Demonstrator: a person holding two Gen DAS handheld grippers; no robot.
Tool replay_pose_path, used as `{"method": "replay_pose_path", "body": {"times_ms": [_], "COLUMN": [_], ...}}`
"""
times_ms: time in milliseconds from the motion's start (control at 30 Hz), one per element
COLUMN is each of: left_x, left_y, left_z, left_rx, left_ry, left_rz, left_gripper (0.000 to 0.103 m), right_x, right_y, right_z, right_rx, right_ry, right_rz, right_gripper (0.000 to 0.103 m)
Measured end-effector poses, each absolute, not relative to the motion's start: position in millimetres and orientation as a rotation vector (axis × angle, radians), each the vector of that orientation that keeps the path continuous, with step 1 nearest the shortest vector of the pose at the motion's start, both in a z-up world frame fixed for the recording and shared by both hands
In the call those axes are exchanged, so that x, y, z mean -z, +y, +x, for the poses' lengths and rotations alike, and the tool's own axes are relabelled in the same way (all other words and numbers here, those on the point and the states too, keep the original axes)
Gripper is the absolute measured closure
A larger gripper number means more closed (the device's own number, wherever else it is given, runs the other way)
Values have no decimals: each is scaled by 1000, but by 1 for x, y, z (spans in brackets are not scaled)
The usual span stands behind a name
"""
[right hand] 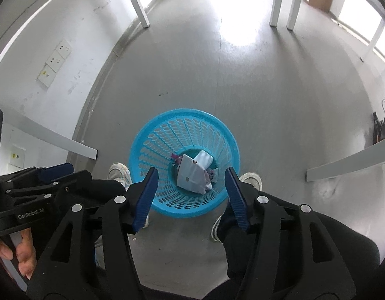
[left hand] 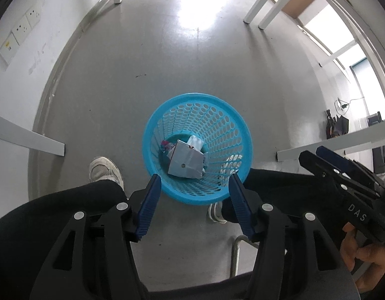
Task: Collect trash
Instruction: 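Raise both tools from the wastebasket back over the table trash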
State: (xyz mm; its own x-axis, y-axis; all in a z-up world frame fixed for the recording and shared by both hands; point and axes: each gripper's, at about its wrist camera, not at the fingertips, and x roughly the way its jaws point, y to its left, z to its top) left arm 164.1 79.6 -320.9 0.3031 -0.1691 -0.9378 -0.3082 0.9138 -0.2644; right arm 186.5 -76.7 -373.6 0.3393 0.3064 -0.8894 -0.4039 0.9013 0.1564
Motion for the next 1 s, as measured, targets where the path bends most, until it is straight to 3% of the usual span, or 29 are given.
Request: {"method": "replay_pose_path", "body": {"times_ms": [400,767,1000], "left_x": [255,189,169], "left_y": [58,48,45], "left_z": [130,90,69], "left_rx": [-77,-191,-152], "left_ry": [1137,900,832], "left_rz": [-299,-121,-97], "left_gripper": [36,14,6], "right_x": [325,274,233], "right_y": [-97,-132,-144], "right_z": [132,91,63], "right_rx": [-521,-568,-594], "right_ry": [1005,870,756], "right_rz": [-112,-63,-55], "right_gripper": [38,28,23]}}
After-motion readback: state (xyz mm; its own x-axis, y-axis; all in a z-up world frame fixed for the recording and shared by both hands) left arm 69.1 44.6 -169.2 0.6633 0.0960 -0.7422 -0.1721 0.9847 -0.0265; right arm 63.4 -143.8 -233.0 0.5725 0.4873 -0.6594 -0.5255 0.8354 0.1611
